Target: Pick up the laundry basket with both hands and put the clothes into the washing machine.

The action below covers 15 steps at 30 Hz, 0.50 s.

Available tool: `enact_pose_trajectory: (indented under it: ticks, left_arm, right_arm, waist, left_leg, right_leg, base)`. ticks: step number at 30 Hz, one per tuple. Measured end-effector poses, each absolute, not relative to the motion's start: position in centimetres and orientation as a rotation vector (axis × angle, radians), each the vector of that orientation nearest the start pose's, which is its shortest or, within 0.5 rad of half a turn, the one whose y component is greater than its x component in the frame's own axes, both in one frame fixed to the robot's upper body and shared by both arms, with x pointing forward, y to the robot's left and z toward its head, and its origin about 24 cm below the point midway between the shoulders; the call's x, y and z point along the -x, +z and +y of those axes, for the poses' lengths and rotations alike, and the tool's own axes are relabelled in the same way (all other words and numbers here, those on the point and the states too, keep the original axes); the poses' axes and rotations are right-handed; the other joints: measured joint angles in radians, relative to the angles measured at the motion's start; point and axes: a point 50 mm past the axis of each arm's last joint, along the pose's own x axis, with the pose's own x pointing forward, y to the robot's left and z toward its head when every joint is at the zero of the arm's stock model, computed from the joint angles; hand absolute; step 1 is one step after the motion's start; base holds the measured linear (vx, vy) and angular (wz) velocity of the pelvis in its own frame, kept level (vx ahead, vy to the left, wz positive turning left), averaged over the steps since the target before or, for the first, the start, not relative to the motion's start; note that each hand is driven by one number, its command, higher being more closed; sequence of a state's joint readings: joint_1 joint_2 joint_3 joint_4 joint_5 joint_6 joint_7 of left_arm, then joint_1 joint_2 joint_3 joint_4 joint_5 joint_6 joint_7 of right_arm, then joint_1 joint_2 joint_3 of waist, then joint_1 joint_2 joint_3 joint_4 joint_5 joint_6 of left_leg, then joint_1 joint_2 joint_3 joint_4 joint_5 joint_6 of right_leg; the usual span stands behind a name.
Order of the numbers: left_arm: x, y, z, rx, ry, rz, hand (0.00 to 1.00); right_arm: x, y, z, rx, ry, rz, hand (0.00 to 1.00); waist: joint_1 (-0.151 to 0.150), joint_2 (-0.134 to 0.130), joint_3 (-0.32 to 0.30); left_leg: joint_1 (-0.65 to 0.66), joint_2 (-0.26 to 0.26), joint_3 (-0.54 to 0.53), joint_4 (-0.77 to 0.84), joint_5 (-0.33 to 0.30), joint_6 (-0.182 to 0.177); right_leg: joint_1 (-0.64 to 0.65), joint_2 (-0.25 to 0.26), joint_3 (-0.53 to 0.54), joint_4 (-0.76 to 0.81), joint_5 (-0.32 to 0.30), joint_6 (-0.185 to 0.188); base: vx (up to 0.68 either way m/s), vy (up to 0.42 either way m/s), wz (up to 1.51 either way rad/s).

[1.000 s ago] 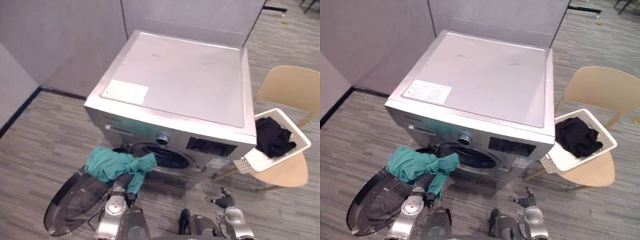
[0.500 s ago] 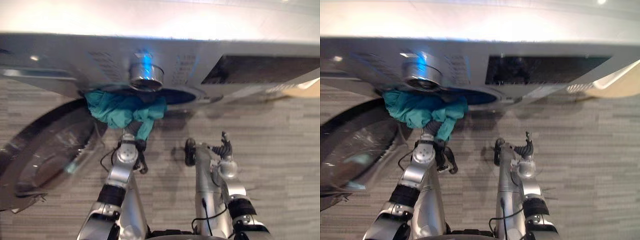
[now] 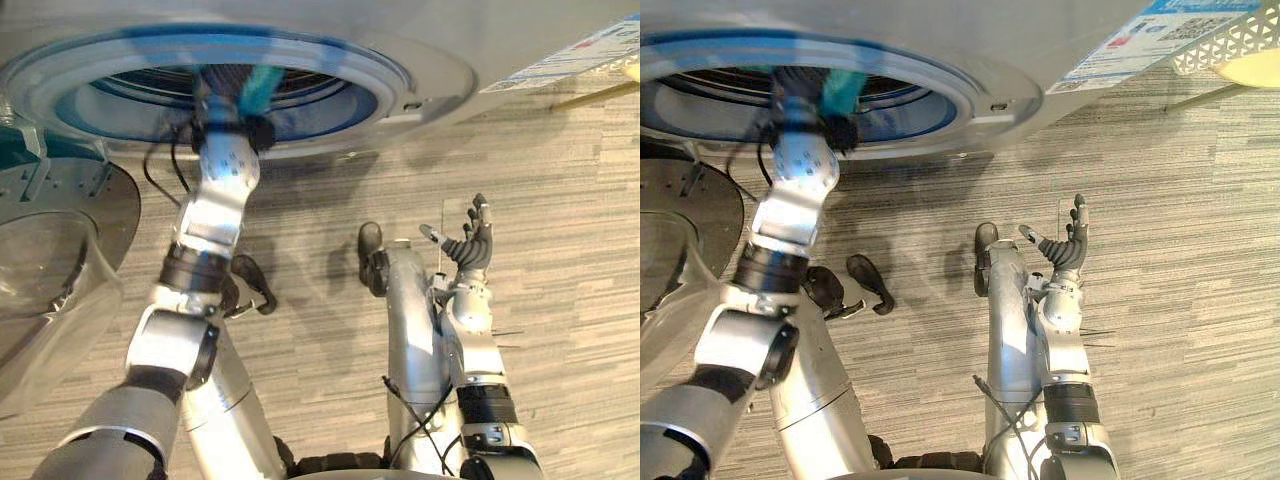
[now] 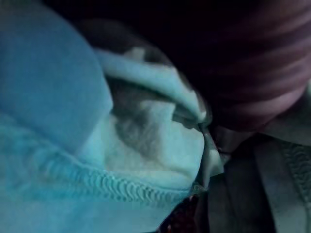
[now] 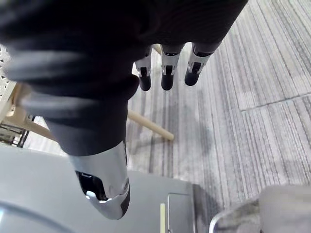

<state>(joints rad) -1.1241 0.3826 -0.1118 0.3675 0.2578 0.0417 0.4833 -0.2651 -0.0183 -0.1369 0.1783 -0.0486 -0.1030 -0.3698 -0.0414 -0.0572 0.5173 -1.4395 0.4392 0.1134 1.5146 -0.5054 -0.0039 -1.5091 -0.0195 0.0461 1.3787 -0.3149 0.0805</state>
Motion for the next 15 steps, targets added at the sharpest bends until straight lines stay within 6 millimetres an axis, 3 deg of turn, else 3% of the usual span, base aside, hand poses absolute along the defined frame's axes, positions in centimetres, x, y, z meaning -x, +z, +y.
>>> enact_pose_trajectory:
  ticks: [6,9,15]
  left_arm:
    - [-37.7,36.2,17.0,-0.508,0.518,-0.755,0.00]
    - [-38.3,36.0,17.4,-0.548,0.489,-0.695,0.00]
    - [-39.0,35.2,17.5,-0.593,0.412,-0.628,0.00]
  right_arm:
    - [-29.8,6.8,-19.1,0.021,-0.446,-0.151,0.00]
    - [-29.8,5.3,-19.4,0.021,-0.436,-0.077,0.00]
    - [-29.7,5.1,-19.7,0.012,-0.416,-0.068,0.00]
  waist:
    - [-0.007,-0.010,0.005]
    - [-0.006,-0.014,0.007]
    - [-0.006,-0.014,0.007]
  left_leg:
    - [-0.007,-0.002,-0.008,0.004,0.000,0.001]
    - [-0.011,-0.002,-0.014,0.008,0.000,0.001]
    - [-0.019,-0.006,-0.025,0.007,0.002,0.000]
  right_leg:
    - [0.000,-0.002,-0.007,0.002,0.000,0.000]
    - [0.000,-0.004,-0.013,0.008,-0.002,-0.002]
    - [0.001,-0.017,-0.026,0.013,-0.006,-0.008]
  base:
    - [0.00,0.000,0.00]
    - [0.00,0.000,0.00]
    - [0.00,0.004,0.05]
